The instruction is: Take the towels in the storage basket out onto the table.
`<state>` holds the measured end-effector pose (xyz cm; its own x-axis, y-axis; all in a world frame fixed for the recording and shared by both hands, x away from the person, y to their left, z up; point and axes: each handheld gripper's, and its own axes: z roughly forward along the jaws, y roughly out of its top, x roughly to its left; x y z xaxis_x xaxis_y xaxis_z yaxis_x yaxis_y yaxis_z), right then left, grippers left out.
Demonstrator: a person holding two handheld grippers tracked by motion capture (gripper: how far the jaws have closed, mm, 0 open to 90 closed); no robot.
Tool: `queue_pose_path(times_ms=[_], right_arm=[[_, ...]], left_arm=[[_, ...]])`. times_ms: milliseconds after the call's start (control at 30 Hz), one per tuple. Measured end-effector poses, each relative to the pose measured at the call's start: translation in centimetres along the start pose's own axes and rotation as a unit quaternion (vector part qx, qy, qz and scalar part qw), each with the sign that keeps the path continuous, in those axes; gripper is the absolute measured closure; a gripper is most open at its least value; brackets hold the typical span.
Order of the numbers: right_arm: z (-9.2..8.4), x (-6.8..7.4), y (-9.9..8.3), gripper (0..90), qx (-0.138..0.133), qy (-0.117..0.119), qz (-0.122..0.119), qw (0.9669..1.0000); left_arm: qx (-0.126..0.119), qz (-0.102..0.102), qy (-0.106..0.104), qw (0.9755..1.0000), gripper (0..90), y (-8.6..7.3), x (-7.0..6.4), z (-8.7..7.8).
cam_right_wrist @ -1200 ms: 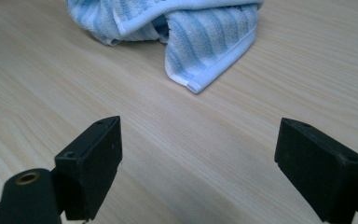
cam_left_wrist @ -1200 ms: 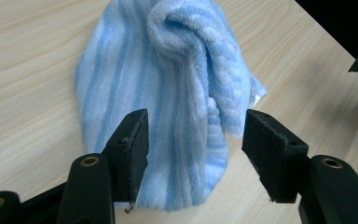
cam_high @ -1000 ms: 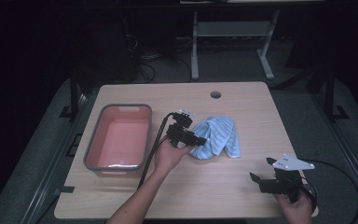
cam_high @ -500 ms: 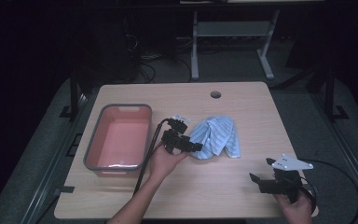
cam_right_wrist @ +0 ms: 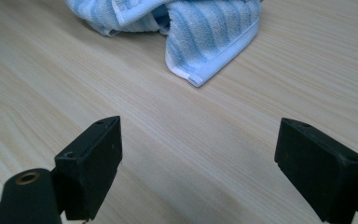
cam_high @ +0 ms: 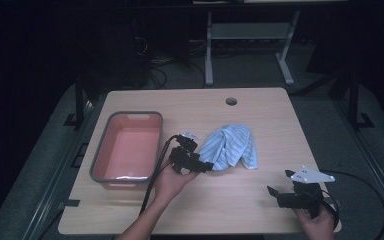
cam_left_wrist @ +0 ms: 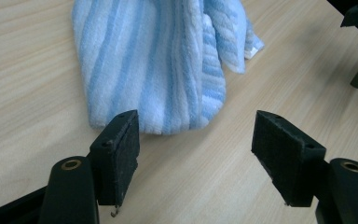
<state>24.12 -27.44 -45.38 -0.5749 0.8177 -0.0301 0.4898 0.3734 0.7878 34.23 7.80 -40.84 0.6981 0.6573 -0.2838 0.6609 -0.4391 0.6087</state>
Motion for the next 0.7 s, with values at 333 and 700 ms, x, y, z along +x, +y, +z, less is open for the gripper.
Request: queue_pose_path(times_ms=[333, 700], right_arm=[[0.2, 0.0, 0.0, 14.4, 0.004, 0.001, -0.004, 1.0], [0.2, 0.2, 0.1, 14.5, 0.006, 0.002, -0.005, 1.0]], left_arm=[[-0.011, 0.009, -0.005, 0.9999, 29.9, -0.9, -0.8, -0.5], [-0.005, 0.026, -0.003, 0.9997, 29.3, -2.4, -1.4, -0.8]])
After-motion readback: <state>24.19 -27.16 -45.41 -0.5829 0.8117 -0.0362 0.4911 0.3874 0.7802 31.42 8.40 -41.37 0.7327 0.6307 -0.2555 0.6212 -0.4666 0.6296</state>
